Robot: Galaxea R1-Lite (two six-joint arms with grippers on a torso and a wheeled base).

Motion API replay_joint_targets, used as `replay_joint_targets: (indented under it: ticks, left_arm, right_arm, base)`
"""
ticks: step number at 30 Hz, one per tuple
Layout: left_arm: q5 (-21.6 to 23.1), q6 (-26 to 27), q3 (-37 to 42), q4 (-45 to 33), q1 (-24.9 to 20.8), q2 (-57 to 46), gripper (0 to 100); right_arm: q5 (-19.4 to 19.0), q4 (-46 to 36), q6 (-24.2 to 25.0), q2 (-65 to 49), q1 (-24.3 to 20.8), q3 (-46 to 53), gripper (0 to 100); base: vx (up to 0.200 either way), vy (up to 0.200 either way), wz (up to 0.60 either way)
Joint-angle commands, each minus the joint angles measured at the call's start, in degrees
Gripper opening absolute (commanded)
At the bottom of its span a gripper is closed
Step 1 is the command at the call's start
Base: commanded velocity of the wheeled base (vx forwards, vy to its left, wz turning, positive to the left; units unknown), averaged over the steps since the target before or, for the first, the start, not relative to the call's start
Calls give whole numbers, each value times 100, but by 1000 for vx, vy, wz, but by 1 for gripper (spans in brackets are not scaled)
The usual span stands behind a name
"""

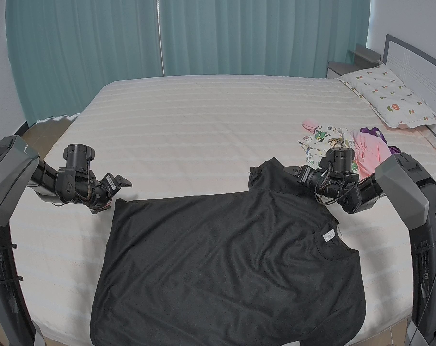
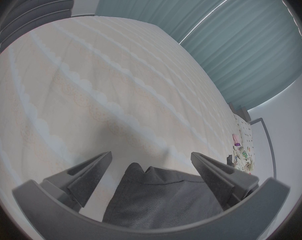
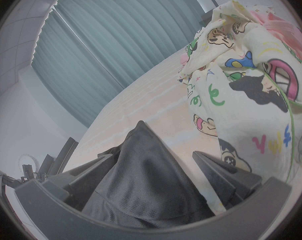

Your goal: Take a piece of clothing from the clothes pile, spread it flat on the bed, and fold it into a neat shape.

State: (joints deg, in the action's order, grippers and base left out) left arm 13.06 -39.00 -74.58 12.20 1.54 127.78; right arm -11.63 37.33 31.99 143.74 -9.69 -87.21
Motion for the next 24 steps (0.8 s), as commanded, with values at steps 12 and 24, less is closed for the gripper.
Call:
replay_joint_targets:
  ticks: [12, 24]
  left_arm:
    - [22, 24, 58, -7, -215, 36, 0]
    - [-365, 164, 75, 10, -198, -113, 0]
  right_arm:
    - [-6, -6, 0, 23, -6, 2, 100]
    - [-50, -85, -26, 67, -6, -112, 0]
  base:
    - [0, 0, 0]
    - [0, 0, 0]
